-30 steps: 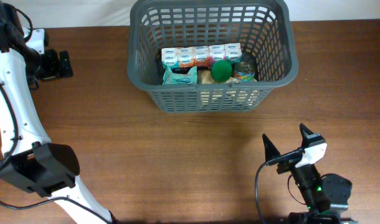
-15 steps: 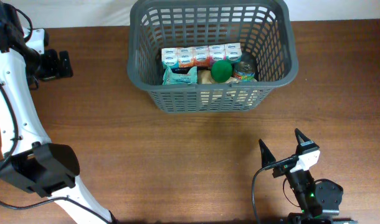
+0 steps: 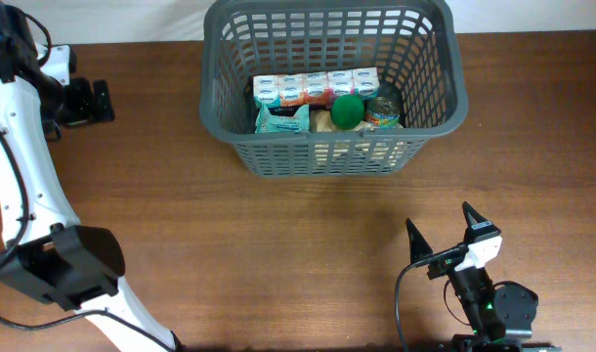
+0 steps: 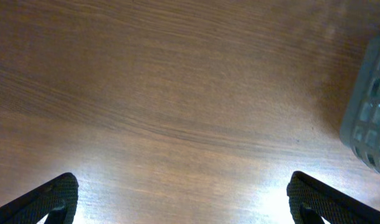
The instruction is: Pack container
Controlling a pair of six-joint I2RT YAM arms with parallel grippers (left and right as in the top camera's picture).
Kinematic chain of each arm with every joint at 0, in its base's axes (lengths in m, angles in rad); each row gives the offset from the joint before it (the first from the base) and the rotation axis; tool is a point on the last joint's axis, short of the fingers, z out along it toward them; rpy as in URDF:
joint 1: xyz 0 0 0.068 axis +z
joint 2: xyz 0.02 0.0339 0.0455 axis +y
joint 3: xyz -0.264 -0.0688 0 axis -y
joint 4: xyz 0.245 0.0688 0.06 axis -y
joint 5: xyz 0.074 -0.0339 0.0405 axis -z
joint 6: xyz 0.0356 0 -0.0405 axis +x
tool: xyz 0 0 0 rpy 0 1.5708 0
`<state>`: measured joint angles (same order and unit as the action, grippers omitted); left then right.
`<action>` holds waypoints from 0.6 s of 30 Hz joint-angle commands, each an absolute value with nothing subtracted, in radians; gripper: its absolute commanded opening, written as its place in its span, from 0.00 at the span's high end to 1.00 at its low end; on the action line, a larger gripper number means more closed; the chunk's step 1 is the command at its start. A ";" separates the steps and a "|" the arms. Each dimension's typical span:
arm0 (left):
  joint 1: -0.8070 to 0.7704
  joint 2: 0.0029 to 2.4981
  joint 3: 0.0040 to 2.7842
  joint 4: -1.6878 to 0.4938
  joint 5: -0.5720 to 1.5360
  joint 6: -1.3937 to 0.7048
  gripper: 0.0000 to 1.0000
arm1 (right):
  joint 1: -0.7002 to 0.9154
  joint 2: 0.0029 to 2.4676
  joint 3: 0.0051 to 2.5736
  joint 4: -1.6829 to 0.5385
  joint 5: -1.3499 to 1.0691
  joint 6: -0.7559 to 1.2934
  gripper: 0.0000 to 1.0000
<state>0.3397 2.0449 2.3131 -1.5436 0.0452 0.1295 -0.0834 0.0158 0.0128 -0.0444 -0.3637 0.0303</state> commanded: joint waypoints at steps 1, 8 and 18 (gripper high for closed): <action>0.277 1.870 2.214 -1.544 0.056 0.120 0.01 | -0.072 0.004 0.006 -0.048 -0.355 0.038 0.01; 0.065 1.361 1.619 -1.329 0.056 0.121 0.01 | -0.072 0.004 0.006 -0.048 -0.355 0.038 0.01; -0.050 0.525 0.745 -0.453 0.035 0.121 0.01 | -0.072 0.004 0.006 -0.048 -0.355 0.038 0.01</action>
